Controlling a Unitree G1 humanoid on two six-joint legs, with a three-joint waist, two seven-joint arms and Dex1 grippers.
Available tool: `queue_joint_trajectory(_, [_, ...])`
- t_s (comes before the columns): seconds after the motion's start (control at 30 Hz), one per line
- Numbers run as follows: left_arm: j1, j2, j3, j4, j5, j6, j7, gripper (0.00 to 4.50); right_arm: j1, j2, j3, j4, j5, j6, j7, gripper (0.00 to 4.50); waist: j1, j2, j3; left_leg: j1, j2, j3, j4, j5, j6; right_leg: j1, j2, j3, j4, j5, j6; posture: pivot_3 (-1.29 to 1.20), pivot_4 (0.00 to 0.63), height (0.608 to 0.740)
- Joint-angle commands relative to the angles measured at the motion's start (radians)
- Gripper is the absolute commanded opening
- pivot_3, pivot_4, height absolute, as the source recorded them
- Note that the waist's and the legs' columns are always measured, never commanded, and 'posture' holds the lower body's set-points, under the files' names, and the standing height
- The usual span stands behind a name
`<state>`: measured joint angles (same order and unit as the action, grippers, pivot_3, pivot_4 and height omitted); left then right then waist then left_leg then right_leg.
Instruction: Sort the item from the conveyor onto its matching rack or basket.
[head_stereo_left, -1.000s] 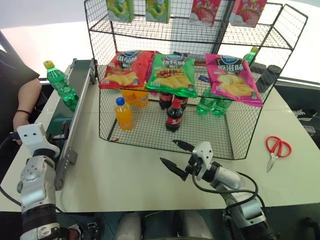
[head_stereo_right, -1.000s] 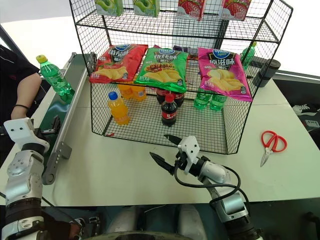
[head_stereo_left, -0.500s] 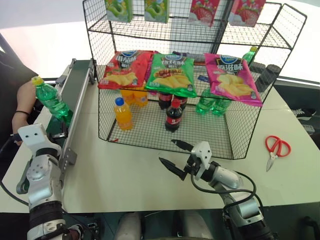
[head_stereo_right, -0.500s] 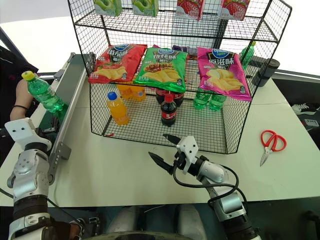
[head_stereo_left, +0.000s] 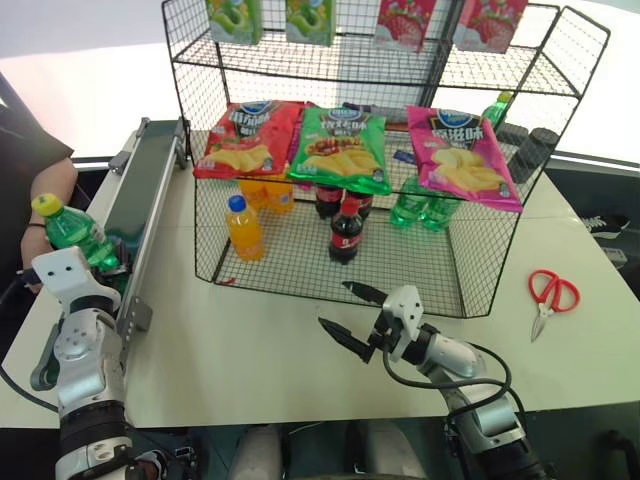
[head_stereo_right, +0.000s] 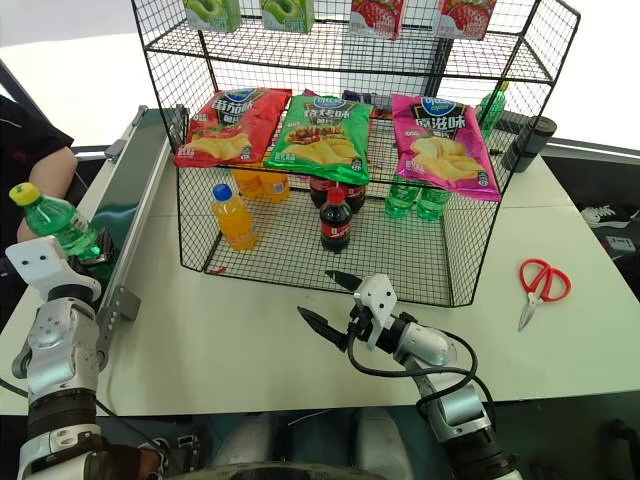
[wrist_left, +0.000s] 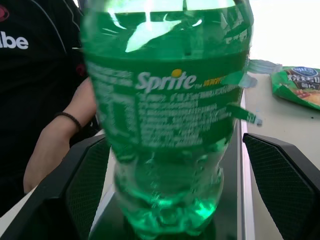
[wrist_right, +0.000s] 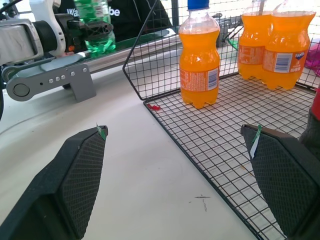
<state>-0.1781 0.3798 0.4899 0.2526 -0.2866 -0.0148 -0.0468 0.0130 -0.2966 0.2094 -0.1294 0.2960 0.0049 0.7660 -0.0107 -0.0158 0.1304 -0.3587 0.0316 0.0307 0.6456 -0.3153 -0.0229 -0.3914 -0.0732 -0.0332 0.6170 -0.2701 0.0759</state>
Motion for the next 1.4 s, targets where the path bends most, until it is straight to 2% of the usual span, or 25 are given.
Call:
queue_joint_trajectory(0.03, [-0.023, 0.000, 0.018, -0.016, -0.013, -0.026, 0.002, 3.66, -0.016, 0.005, 0.002, -0.027, 0.002, -0.012, 0.005, 4.50, 0.000, 0.000, 0.000, 0.000, 0.000, 0.000, 0.000, 0.000, 0.000, 0.000, 0.000, 0.000, 0.000, 0.000, 0.000, 0.00, 0.150, 0.740])
queue_joint_trajectory(0.1, [-0.023, 0.000, 0.017, -0.018, -0.012, -0.024, 0.004, 2.79, -0.018, 0.005, 0.003, -0.033, 0.003, -0.007, 0.003, 4.50, 0.000, 0.000, 0.000, 0.000, 0.000, 0.000, 0.000, 0.000, 0.000, 0.000, 0.000, 0.000, 0.000, 0.000, 0.000, 0.00, 0.150, 0.740])
queue_joint_trajectory(0.13, [-0.023, 0.004, 0.016, -0.023, -0.009, -0.024, 0.004, 2.73, -0.019, 0.004, 0.003, -0.036, 0.004, -0.003, 0.002, 4.50, 0.001, 0.000, 0.000, 0.000, 0.000, 0.000, 0.000, 0.000, 0.000, 0.000, 0.000, 0.000, 0.000, 0.000, 0.000, 0.00, 0.150, 0.740])
queue_joint_trajectory(0.3, [-0.026, 0.023, 0.019, -0.066, -0.025, -0.041, -0.038, 2.73, -0.027, 0.000, 0.000, -0.044, 0.010, 0.012, 0.004, 4.50, 0.000, 0.000, 0.000, 0.000, -0.001, 0.000, 0.000, 0.000, 0.000, 0.000, -0.001, 0.000, 0.000, 0.000, 0.000, 0.00, 0.150, 0.740])
queue_joint_trajectory(0.43, [-0.025, 0.064, 0.021, -0.166, -0.116, -0.034, -0.184, 2.73, -0.035, -0.014, -0.010, -0.049, 0.014, 0.020, 0.013, 4.50, -0.001, -0.003, 0.000, -0.003, -0.001, 0.000, 0.000, 0.000, -0.001, -0.002, -0.001, -0.001, 0.000, 0.000, 0.000, 0.00, 0.150, 0.740])
queue_joint_trajectory(0.63, [0.077, 0.081, -0.106, -0.450, -0.224, 0.073, -0.381, 2.73, -0.051, -0.049, -0.039, -0.068, 0.031, 0.039, 0.024, 4.50, -0.003, -0.001, 0.000, -0.012, -0.004, 0.000, 0.000, 0.001, -0.003, -0.010, -0.005, -0.001, -0.001, 0.000, 0.000, 0.00, 0.150, 0.740])
queue_joint_trajectory(0.87, [0.184, 0.103, -0.304, -0.569, -0.224, 0.127, -0.596, 2.73, -0.099, -0.096, -0.089, -0.188, 0.093, 0.167, 0.001, 4.50, -0.004, 0.001, 0.001, -0.012, -0.006, -0.001, 0.001, 0.001, -0.002, -0.009, -0.007, -0.001, -0.002, 0.000, -0.001, 0.00, 0.150, 0.740])
queue_joint_trajectory(1.0, [0.151, 0.086, -0.465, -0.535, -0.169, 0.135, -0.683, 2.73, -0.120, -0.118, -0.075, -0.266, 0.118, 0.238, 0.009, 4.50, 0.001, 0.001, 0.001, -0.012, -0.006, -0.001, 0.001, 0.001, -0.001, -0.008, -0.006, -0.002, -0.001, -0.001, -0.002, 0.00, 0.150, 0.740])
queue_joint_trajectory(1.1, [0.073, 0.039, -0.576, -0.453, -0.140, 0.123, -0.759, 2.73, -0.143, -0.117, -0.045, -0.322, 0.127, 0.290, 0.004, 4.50, 0.005, 0.002, 0.001, -0.013, -0.007, -0.001, 0.002, 0.001, -0.001, -0.008, -0.006, -0.002, -0.002, -0.001, -0.002, 0.00, 0.150, 0.740])
queue_joint_trajectory(1.4, [-0.089, -0.037, -0.715, -0.260, -0.072, 0.027, -0.948, 2.73, -0.158, -0.089, -0.033, -0.372, 0.130, 0.349, -0.062, 4.50, 0.001, 0.002, 0.001, -0.013, -0.005, -0.002, 0.005, 0.001, 0.000, -0.007, 0.002, -0.003, -0.001, 0.001, 0.001, 0.00, 0.150, 0.740])
